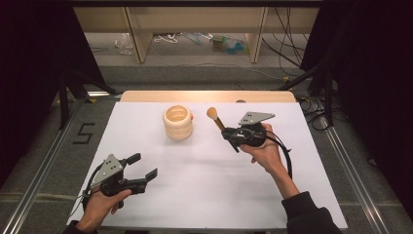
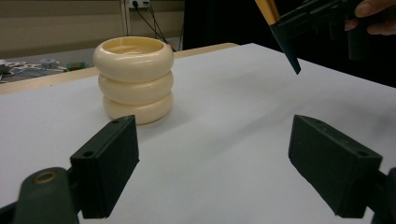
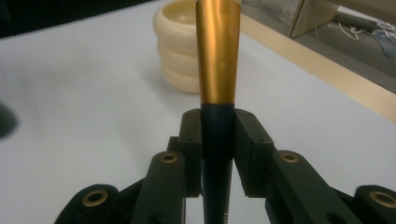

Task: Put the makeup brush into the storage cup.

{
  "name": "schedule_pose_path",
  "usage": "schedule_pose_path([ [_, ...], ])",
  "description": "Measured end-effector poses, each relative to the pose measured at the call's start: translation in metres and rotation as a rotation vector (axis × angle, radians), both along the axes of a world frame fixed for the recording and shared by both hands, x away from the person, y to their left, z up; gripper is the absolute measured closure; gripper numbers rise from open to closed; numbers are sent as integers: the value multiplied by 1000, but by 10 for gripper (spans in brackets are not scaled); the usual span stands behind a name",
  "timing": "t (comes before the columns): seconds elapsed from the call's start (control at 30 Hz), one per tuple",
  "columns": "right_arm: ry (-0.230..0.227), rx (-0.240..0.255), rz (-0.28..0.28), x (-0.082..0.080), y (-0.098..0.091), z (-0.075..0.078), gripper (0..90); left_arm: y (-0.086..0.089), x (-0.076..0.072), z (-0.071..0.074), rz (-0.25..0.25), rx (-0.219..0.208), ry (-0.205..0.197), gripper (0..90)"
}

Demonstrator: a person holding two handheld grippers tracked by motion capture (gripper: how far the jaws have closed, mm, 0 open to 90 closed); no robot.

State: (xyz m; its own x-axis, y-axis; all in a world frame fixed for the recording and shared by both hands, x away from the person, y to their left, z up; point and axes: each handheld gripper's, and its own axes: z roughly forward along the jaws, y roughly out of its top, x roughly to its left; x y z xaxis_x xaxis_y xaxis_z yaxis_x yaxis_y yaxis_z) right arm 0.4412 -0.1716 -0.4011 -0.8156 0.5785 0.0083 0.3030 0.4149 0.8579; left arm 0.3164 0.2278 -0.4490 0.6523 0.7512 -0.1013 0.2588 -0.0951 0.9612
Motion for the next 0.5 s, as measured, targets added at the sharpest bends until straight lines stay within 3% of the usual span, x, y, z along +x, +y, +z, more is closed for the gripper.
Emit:
schedule_pose_path([
  [0.23, -14, 82, 56, -8, 14, 1, 742, -6, 1, -2, -16, -1, 15, 159],
  [0.3, -23, 76, 57, -9, 15, 2, 742, -9, 0, -3, -25, 5, 16, 159],
  [0.5, -25, 109, 95, -16, 26, 1, 742, -14, 2, -3, -19, -43, 43, 159],
])
